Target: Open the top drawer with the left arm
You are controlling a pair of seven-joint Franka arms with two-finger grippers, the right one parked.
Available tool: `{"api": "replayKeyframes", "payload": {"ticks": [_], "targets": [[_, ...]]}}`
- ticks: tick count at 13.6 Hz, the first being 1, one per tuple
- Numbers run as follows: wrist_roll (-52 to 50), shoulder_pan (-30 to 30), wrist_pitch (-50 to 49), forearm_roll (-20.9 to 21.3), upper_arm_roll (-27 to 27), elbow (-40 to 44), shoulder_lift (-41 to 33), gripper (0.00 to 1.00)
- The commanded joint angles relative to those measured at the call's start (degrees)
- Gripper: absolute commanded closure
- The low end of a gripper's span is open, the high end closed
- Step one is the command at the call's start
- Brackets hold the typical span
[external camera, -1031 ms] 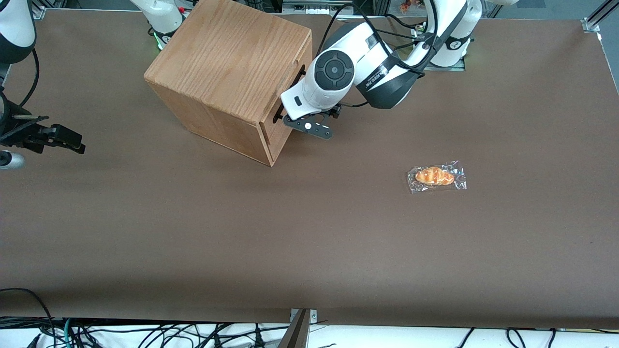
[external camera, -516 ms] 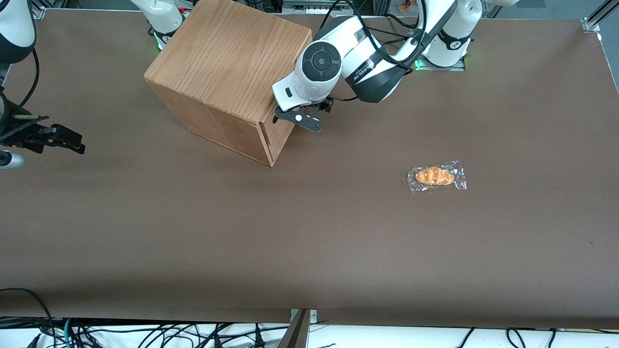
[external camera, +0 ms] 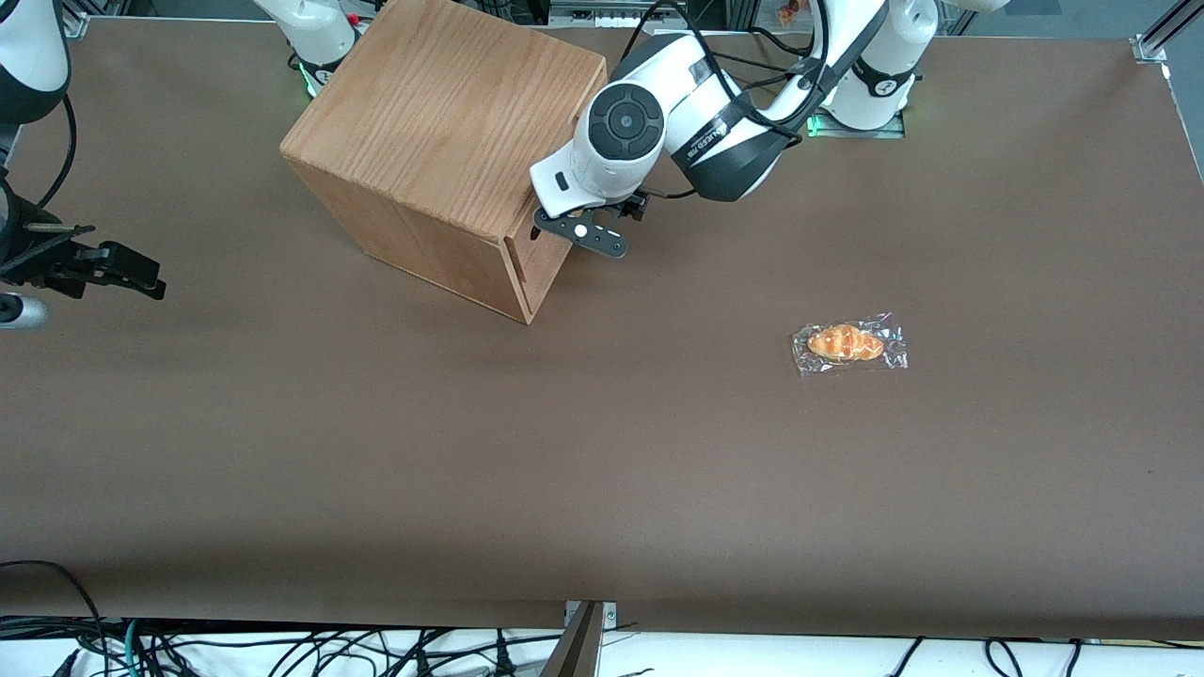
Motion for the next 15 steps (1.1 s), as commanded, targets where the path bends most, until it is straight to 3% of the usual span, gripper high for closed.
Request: {"api": "replayKeyframes", "payload": {"ticks": [1,15], "targets": [[2.97,0.50,1.24,-0.41,-0.02,-1.47,-0.26,0.00],[7.11,2.87,2.91,-0.41,0.07,-3.76,-0.79,0.00]]}}
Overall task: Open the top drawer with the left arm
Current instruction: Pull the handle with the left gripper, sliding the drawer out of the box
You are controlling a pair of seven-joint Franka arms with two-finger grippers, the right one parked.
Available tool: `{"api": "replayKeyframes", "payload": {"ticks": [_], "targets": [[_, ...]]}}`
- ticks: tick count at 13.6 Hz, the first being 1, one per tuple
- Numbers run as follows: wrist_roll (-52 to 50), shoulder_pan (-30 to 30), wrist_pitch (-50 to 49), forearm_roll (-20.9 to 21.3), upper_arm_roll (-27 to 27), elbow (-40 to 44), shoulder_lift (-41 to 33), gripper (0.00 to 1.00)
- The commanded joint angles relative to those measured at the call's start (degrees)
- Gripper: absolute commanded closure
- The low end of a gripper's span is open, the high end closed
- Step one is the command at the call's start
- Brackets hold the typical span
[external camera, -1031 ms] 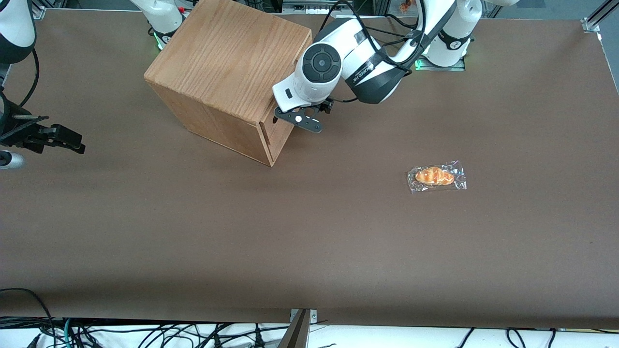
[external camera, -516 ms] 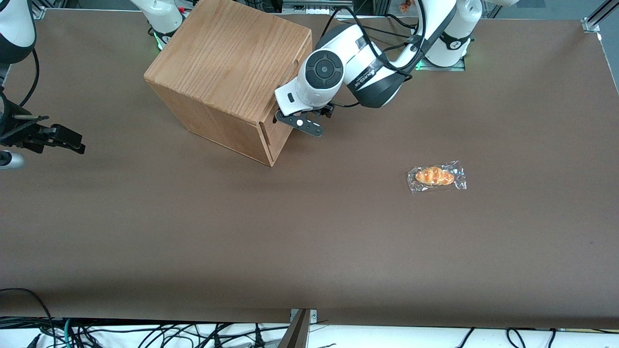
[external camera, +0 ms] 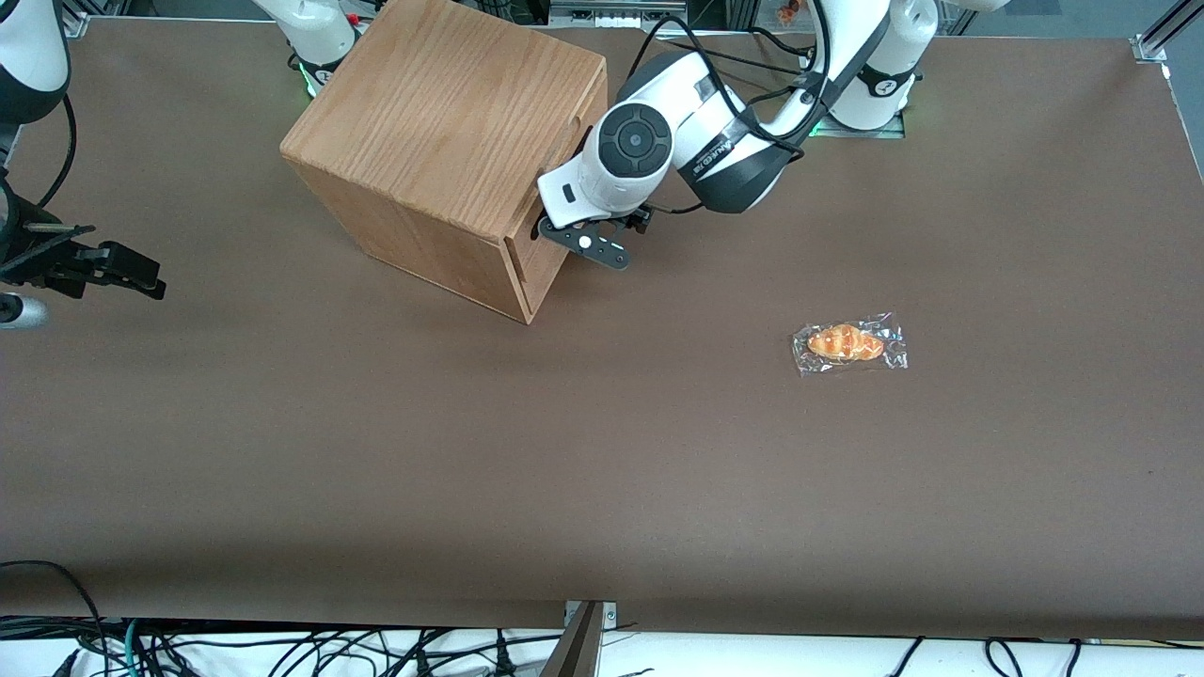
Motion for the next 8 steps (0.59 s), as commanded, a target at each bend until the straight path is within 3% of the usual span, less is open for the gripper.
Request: {"api": "replayKeyframes", "payload": {"ticks": [1,8], "targets": [[2.47,1.58,0.84,-0.38,-0.03,-1.85,-1.18,0.00],[2.56,2.54,0.05,-0.29,-0.03,-1.94,-1.44,0.00]]}}
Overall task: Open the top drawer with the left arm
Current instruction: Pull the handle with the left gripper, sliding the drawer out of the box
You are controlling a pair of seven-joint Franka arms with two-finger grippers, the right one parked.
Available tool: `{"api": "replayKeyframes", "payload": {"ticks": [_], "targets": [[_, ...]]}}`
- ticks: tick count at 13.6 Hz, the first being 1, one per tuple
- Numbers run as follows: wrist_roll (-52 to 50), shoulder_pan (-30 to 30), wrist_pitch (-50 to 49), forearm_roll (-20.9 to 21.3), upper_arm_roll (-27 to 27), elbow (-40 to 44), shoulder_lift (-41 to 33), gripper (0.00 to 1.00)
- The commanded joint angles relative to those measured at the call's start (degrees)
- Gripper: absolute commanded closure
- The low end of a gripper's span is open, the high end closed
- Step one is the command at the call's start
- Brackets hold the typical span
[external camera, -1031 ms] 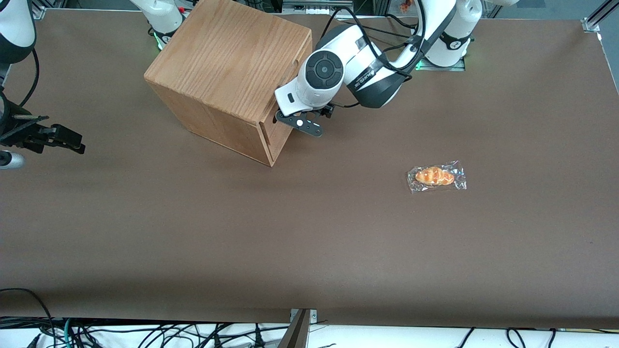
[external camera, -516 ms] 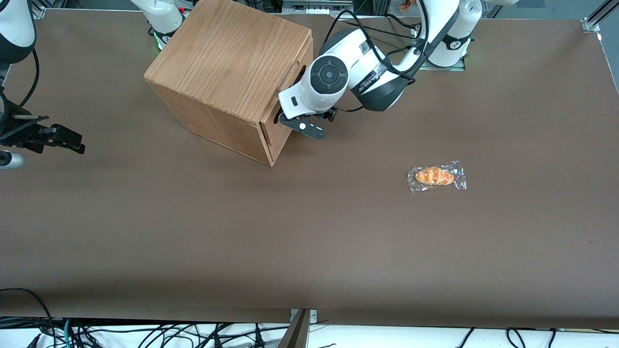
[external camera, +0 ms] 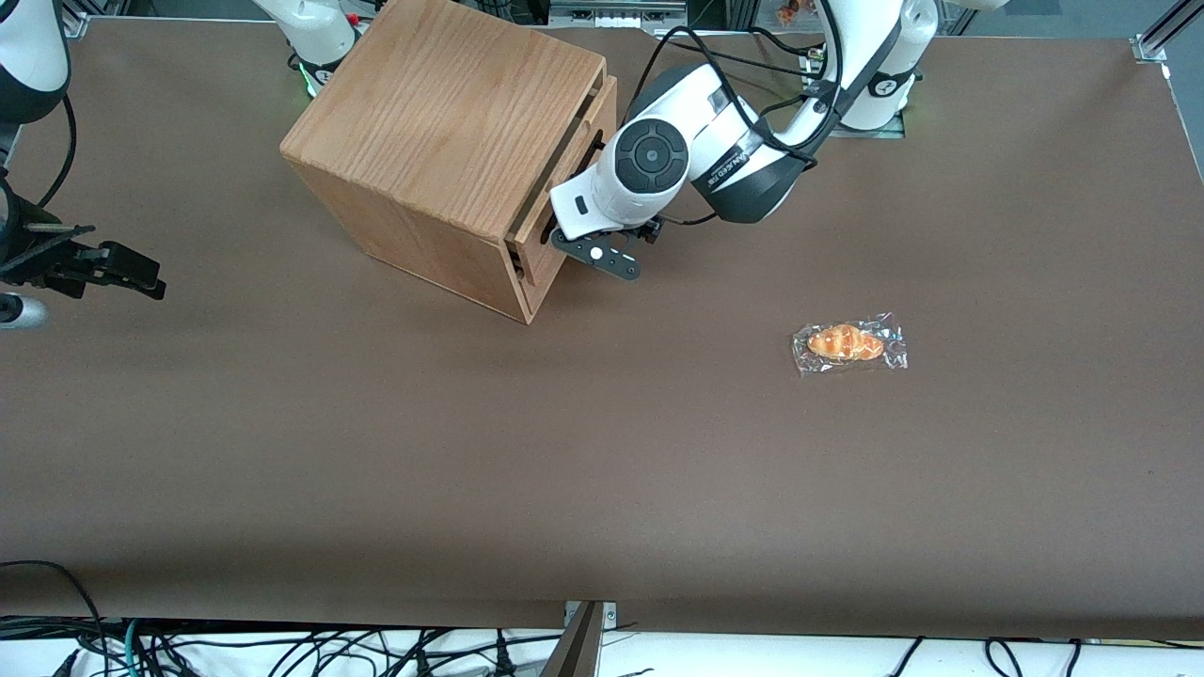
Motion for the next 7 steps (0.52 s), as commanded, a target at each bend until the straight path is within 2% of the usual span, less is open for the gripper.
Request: {"api": "replayKeyframes", "payload": {"ticks": [1,3,7], "targets": [[1.59,1.30,0.05,-0.21,0.08,-2.09,-1.96,0.00],[2.12,2.53,-0.30,1.37,-0.09,-2.44,-2.31,0.00],[2.74,3.50,-0.74,1.38,-0.09,-3.05,-3.10,0.00]]}}
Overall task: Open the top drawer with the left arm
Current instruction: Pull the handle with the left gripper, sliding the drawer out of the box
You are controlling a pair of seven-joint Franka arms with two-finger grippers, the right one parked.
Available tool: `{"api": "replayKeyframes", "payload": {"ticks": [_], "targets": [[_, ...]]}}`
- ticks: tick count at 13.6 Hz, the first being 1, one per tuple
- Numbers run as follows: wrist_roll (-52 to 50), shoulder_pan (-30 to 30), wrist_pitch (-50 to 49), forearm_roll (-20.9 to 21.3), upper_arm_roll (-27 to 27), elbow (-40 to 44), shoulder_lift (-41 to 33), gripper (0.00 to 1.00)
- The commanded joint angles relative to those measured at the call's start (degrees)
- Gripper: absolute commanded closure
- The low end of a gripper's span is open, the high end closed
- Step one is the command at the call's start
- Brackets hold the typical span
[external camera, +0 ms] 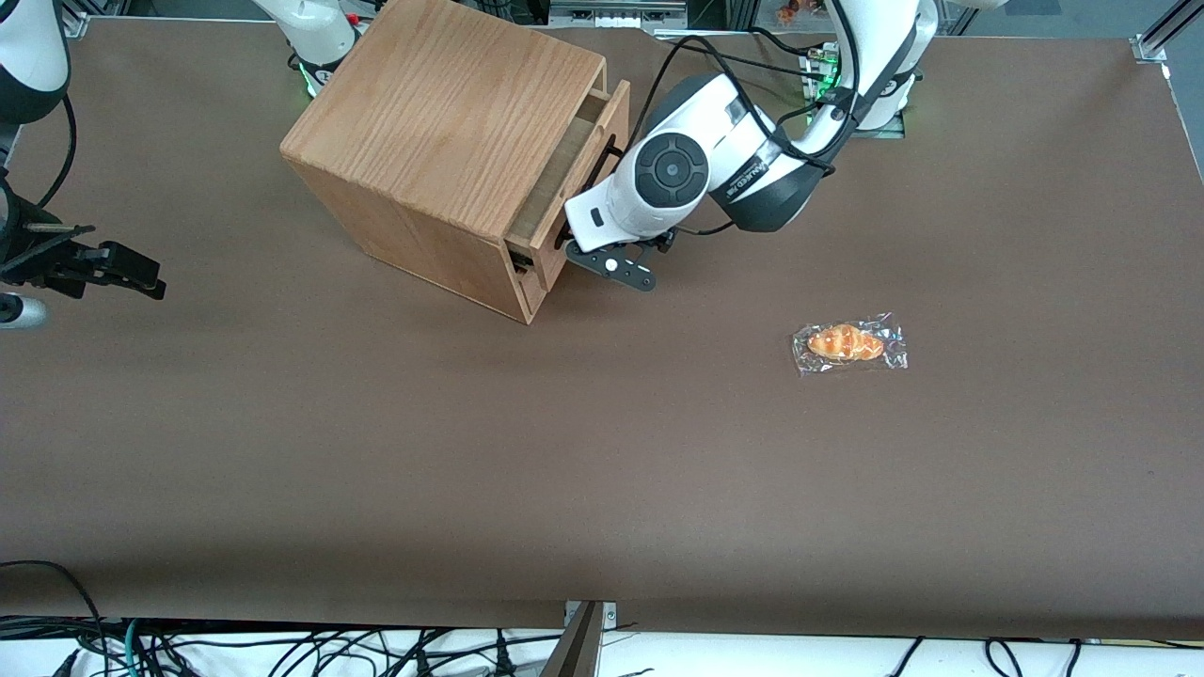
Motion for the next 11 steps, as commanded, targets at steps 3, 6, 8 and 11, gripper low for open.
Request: {"api": "replayKeyframes", "payload": {"ticks": [3,6,8,11], "targets": [[1.19,1.65,-0.16,1.35,0.09,-3.06,-3.21,0.00],[1.28,2.70,-0.16,1.35,0.09,-3.86,-3.91,0.00],[1.97,3.06,-0.08,1.35,0.09,-4.30,-4.00,0.00],[2.07,2.97,0.36,1.35,0.09,-5.00,-4.00,0.00]]}}
